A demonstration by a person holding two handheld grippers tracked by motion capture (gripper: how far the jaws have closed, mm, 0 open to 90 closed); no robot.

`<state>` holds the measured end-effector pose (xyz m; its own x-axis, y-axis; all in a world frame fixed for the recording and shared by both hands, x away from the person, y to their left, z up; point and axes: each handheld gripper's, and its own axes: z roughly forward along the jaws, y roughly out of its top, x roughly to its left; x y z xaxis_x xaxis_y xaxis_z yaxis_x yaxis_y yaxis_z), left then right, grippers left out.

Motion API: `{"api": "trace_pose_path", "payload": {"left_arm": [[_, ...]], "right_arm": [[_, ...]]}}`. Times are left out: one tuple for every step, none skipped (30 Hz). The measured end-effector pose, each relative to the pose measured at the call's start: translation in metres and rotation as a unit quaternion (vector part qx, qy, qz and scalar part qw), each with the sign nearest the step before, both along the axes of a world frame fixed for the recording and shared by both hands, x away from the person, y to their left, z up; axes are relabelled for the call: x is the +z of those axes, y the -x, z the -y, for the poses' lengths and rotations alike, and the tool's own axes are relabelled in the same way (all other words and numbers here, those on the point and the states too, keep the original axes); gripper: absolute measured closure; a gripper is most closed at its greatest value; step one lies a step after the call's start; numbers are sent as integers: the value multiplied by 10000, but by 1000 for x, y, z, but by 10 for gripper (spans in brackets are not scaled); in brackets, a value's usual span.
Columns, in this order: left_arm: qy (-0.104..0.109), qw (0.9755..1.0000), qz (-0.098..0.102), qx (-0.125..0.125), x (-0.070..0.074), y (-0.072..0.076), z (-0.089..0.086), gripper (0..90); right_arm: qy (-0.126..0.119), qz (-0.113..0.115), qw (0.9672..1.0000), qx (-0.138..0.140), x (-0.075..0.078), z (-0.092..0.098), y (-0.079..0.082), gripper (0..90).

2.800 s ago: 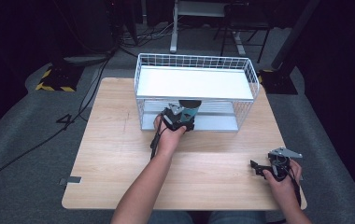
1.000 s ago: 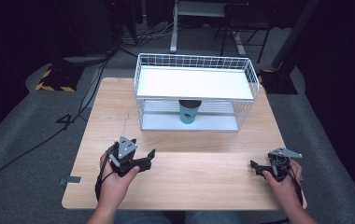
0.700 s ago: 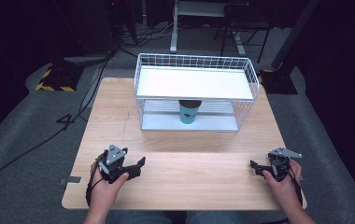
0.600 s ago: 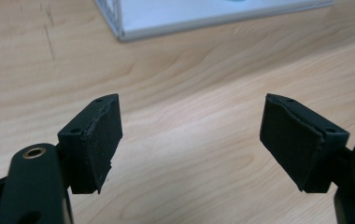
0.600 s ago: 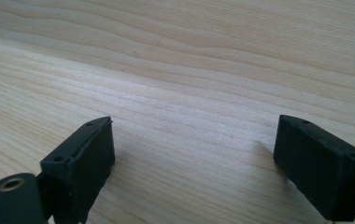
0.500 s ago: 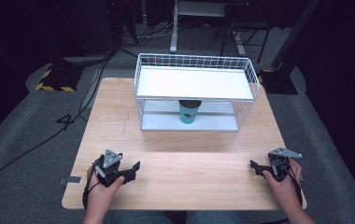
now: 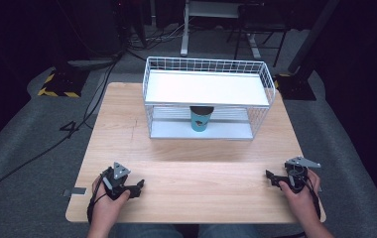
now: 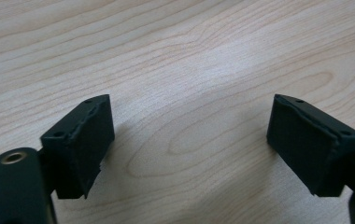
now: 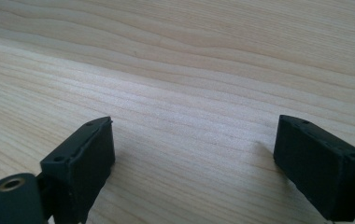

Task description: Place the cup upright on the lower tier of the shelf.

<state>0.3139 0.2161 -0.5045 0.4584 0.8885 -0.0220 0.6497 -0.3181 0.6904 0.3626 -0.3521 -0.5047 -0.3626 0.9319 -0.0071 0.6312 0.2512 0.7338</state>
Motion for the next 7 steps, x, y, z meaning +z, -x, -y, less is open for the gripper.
{"api": "trace_pose_path", "payload": {"left_arm": [[4,10000,-1,0,0,0,0,147],[8,10000,4,-2,0,0,0,146],[11,10000,3,-4,0,0,0,144],[8,10000,3,-5,0,0,0,144],[8,10000,3,-3,0,0,0,143],[8,10000,3,-3,0,0,0,144],[9,10000,2,-3,0,0,0,143]], "right_arm": [[4,-2,10000,2,0,0,0,129],[0,-2,10000,7,0,0,0,129],[9,8,10000,35,0,0,-1,129],[12,3,10000,44,0,0,-1,129],[9,2,10000,42,0,0,-1,129],[10,2,10000,44,0,0,-1,129],[11,3,10000,43,0,0,-1,129]]}}
